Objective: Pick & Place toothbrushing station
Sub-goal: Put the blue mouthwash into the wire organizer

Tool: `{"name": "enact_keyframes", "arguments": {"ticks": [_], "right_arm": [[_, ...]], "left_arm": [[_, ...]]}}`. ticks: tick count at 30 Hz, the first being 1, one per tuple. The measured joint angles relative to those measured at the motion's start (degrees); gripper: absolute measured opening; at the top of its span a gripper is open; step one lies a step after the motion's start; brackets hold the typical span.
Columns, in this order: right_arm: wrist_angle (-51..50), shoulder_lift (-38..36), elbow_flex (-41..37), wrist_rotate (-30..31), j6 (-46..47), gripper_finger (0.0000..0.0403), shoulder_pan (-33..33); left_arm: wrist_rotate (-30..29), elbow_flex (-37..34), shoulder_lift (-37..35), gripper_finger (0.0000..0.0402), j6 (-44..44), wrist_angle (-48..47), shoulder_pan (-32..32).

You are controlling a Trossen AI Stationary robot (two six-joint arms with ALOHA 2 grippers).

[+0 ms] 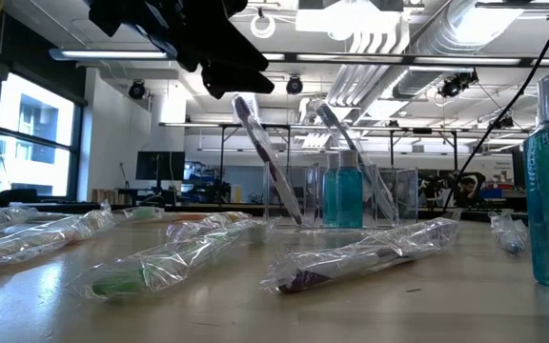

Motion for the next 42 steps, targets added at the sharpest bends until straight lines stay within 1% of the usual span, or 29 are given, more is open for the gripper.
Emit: {"name": "enact_keyframes", "arguments": {"ticks": [8,13,17,21,24,28,31,32,36,38,40,42], "right_arm": [[0.04,0.00,0.00,0.02,0.09,0.0215,0.00],[0.00,0.00,0.00,2.77,1.04,0.0221,0.24],[-0.02,0.02,0.00,3.08,1.00,0.0245,0.24],[0.87,0.13,0.00,3.82,-2.93,0.0286,0.49],[1.19,0.22,0.00,4.09,-3.25,0.0311,0.67],[-1.56,0.23,0.00,5.64,1.19,0.0326,0.97],[-2.08,0.22,0.00,6.73,-1.47,0.0328,2.32],[-2.05,0.24,0.00,8.37,-2.73,0.0329,3.03],[-2.28,0.38,0.00,19.48,-7.34,0.0329,6.23],[-2.72,1.32,0.00,23.88,-9.09,0.0329,7.35],[-3.05,2.86,0.00,27.02,-10.39,0.0329,8.38],[-2.84,4.89,0.00,28.94,-11.15,0.0329,8.87]], "left_arm": [[0.04,0.00,0.00,0.0230,0.16,-0.07,0.00],[0.07,0.00,0.00,0.0230,0.16,-0.07,0.00],[0.07,0.00,0.00,0.0230,0.18,-0.09,0.00],[0.09,0.00,0.00,0.0230,0.18,-0.49,0.00],[0.09,0.00,0.00,0.0230,0.18,-0.50,0.00],[0.11,0.00,0.00,0.0230,0.18,-0.48,0.00],[0.11,0.00,0.00,0.0230,0.18,-0.50,0.01],[0.10,0.00,0.00,0.0230,0.18,-0.50,0.02],[0.11,0.00,0.00,0.0230,0.18,-0.50,0.02],[0.11,0.00,0.00,0.0230,0.18,-0.48,0.01],[0.09,0.00,0.00,0.0230,0.18,-0.48,0.02],[0.09,0.00,0.00,0.0230,0.18,-0.48,0.02]]}}
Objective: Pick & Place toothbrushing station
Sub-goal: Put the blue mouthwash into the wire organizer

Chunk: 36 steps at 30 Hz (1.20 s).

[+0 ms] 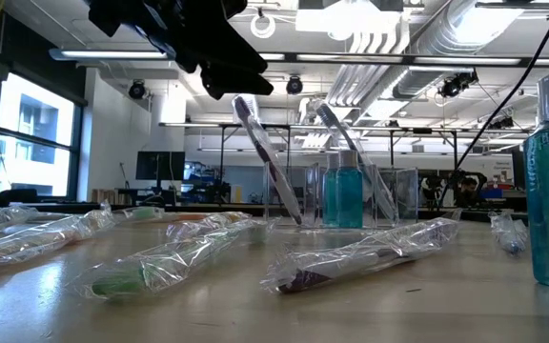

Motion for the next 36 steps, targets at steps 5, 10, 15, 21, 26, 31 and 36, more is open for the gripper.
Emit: {"name": "enact_keyframes", "arguments": {"ticks": [5,10,15,21,26,31,36], "right_arm": [[0.82,6.60,0.00,0.76,-0.86,0.0329,0.01],[2.01,12.97,0.02,0.84,-0.90,0.0329,0.01],[3.74,16.06,0.02,3.61,-1.64,0.0329,0.16],[3.85,16.64,0.04,3.91,-0.81,0.0329,-0.10],[2.02,16.64,0.04,-0.02,-0.77,0.0329,-0.10],[1.26,16.64,0.04,-0.86,-0.80,0.0329,-0.11],[0.14,16.64,0.04,-1.85,-0.98,0.0329,-0.15]], "left_arm": [[0.02,0.00,0.00,0.0230,-0.01,0.00,0.00],[0.01,0.00,0.00,0.0230,-0.04,0.02,-0.01],[0.00,0.00,0.02,0.0230,0.00,0.04,0.00],[0.00,0.00,0.02,0.0230,0.46,0.33,0.00],[-0.02,0.00,0.02,0.0230,1.63,0.70,0.00],[-0.13,0.00,0.04,0.0230,1.59,1.33,0.00],[-0.15,0.00,0.04,0.0230,0.93,1.44,0.00]]}}
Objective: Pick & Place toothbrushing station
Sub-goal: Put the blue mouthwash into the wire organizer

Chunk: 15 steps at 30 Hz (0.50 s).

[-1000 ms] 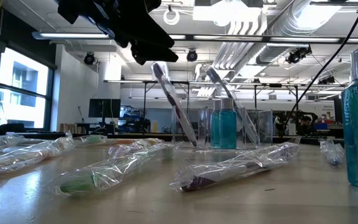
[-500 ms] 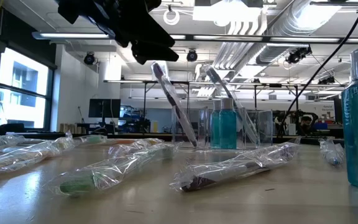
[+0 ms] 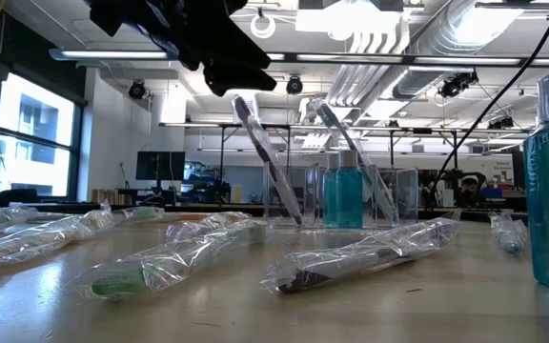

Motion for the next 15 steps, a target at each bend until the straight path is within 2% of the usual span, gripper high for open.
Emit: {"name": "enact_keyframes", "arguments": {"ticks": [10,15], "right_arm": [[3.44,0.61,0.00,-2.12,0.93,0.0329,-1.50],[6.25,1.18,0.00,-2.64,-3.95,0.0329,-2.71]], "left_arm": [[-0.02,0.00,0.00,0.0230,-1.12,-0.13,-0.01],[-0.02,0.00,0.00,0.0230,-1.03,-0.15,-0.01]]}}
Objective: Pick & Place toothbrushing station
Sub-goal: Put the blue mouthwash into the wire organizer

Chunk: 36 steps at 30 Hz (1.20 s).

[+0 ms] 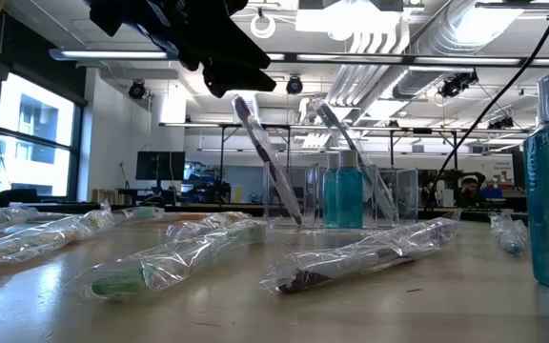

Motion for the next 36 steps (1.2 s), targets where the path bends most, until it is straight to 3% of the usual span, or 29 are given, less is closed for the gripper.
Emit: {"name": "enact_keyframes", "arguments": {"ticks": [7,17,26,36], "right_arm": [[1.05,0.00,-0.01,2.82,-7.58,0.0324,-0.98],[2.41,0.00,0.00,2.41,-9.02,0.0294,-1.07],[3.69,-0.02,0.00,2.20,-9.54,0.0290,-2.41],[8.62,-0.07,0.00,-4.70,-9.73,0.0281,-7.33]], "left_arm": [[0.07,0.00,0.00,0.0230,1.50,0.00,0.01],[0.10,-0.01,0.00,0.0230,3.24,0.91,0.00],[0.13,-0.02,0.00,0.0230,3.07,2.13,-0.01],[2.56,-0.02,0.00,0.0230,-2.13,1.70,-0.52]]}}
